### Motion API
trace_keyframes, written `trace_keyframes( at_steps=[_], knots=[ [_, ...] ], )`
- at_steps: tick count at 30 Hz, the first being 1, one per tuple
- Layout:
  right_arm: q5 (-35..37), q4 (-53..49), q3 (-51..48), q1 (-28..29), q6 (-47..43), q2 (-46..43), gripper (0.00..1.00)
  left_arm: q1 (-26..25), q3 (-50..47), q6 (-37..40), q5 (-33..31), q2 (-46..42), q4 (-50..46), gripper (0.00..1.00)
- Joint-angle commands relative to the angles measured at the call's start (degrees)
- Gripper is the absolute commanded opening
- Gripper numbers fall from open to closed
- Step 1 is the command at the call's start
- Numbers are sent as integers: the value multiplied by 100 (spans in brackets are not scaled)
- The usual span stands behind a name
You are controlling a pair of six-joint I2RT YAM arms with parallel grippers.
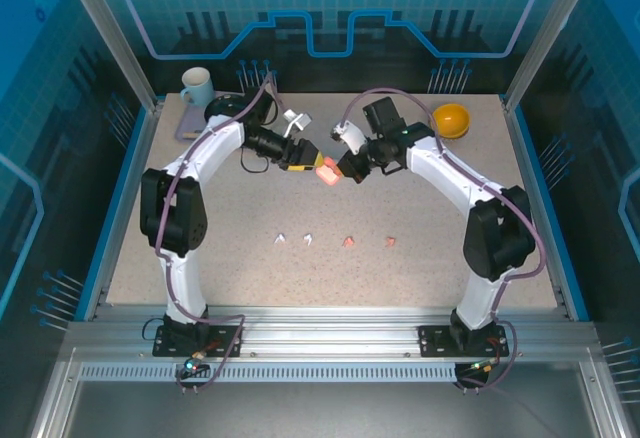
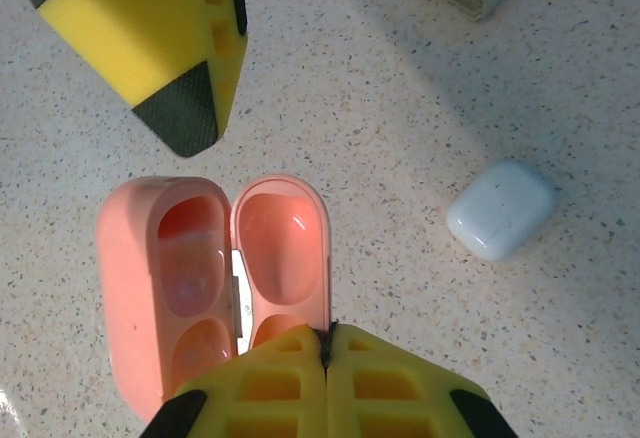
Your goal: Insert the wireless bluetooth earbuds into the charging case
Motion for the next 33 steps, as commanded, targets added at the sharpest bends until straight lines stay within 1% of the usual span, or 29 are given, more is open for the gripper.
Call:
trace_keyframes(
  at_steps=[1,7,21,27,33],
  knots=[
    [-288,-127,276,61,-161,95,0,-131,-159,267,204,112,-226,67],
    [-477,-187,374,98,-162,163,0,-221,-218,277,252,237,-149,61],
    [-404,-355,439,133,-270,200,0,-221,-91,498,612,316,-358,39],
    [-387,-438,477,138,-357,226,0,-219,24,702,738,366,-638,37],
    [-372,-556,593,133,-425,296,0,-221,55,838,756,400,-813,33]
  ],
)
